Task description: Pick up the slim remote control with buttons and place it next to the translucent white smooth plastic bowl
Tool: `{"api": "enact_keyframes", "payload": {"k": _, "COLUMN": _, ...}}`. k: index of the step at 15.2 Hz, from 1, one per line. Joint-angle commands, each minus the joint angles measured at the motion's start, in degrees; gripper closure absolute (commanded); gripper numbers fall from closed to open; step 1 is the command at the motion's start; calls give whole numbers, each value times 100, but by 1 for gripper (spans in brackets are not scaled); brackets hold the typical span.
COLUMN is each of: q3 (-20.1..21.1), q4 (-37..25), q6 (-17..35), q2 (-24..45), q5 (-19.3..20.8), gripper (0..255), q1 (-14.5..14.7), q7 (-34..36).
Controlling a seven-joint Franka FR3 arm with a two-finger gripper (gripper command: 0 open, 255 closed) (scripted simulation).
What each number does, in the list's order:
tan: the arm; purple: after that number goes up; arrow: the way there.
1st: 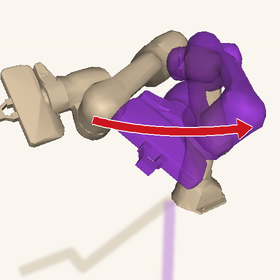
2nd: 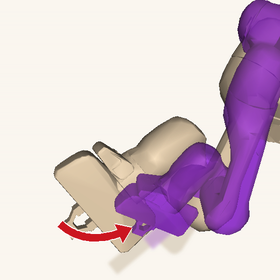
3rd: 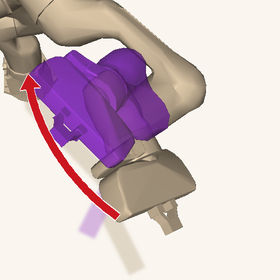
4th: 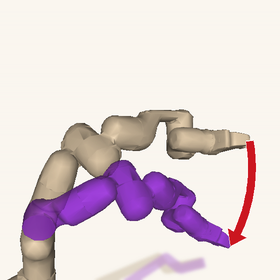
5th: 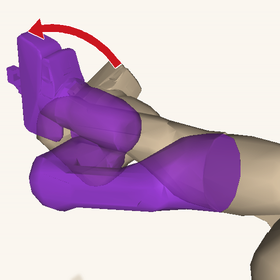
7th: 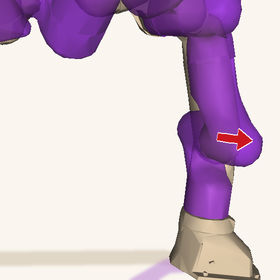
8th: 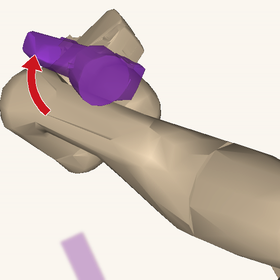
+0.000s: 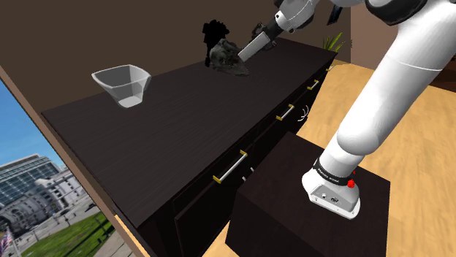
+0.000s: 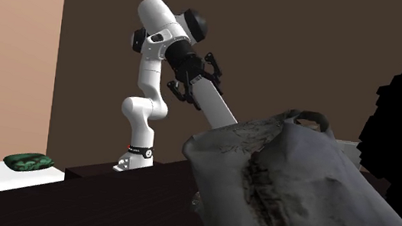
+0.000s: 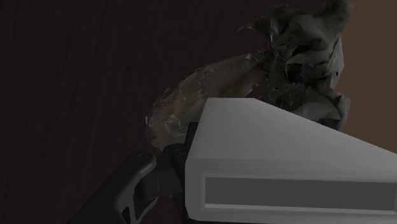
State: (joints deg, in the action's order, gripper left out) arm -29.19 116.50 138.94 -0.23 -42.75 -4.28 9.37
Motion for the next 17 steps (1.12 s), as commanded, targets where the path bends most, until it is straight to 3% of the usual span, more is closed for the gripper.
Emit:
{"api": "enact_keyframes", "payload": {"k": 1, "q3": -5, "q4": -116, "q6": -83, "q2": -48, "q5": 122, "gripper": 255, "q1": -6, "q7": 142}}
{"api": "enact_keyframes", "payload": {"k": 8, "q3": 652, "q4": 877, "q6": 812, "q2": -854, "q5": 827, "gripper": 255, "q1": 380, "q7": 1272}}
{"api": "enact_keyframes", "payload": {"k": 17, "q3": 1784, "q4": 1669, "q6": 1630, "q2": -1392, "q5": 1661, "gripper": 255, "q1": 545, "q7": 2985}}
